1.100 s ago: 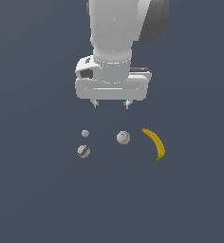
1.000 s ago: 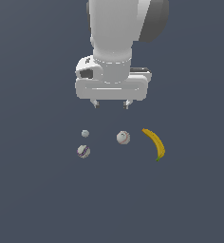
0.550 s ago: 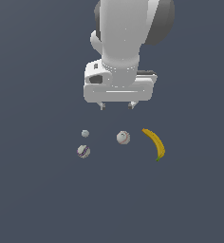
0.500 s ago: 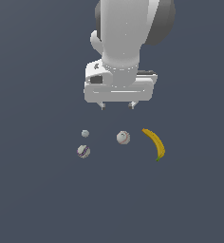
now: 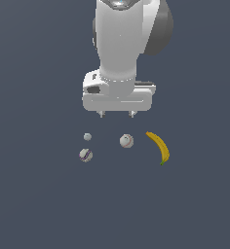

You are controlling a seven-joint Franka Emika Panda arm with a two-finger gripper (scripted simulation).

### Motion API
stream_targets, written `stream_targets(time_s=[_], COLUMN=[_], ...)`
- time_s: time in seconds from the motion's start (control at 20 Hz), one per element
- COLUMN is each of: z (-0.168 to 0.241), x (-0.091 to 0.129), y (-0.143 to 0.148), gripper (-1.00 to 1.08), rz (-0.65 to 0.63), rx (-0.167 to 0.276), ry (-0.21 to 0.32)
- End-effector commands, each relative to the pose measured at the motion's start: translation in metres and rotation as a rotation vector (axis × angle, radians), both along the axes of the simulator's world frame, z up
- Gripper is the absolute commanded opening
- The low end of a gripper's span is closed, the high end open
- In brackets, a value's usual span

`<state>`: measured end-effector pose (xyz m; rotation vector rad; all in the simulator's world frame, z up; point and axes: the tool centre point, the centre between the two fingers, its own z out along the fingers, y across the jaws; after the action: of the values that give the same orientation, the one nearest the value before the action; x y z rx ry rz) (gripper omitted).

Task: Pick up a designated object from a clutter of objects.

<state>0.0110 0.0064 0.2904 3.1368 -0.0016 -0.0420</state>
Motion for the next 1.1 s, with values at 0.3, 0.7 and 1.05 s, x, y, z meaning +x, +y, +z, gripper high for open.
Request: stream_targets(time_s=[0.3, 0.7, 1.05], z=[-0.059, -0.142, -0.188], x=[0.020, 0.031, 0.028], y=[-0.039, -0.101, -0.137], gripper=[1.00, 1.00, 1.00], rz=[-0.170, -0.409, -0.540], rx=[0.016, 0.015, 0.003], ry=[-0.006, -0.017, -0.024])
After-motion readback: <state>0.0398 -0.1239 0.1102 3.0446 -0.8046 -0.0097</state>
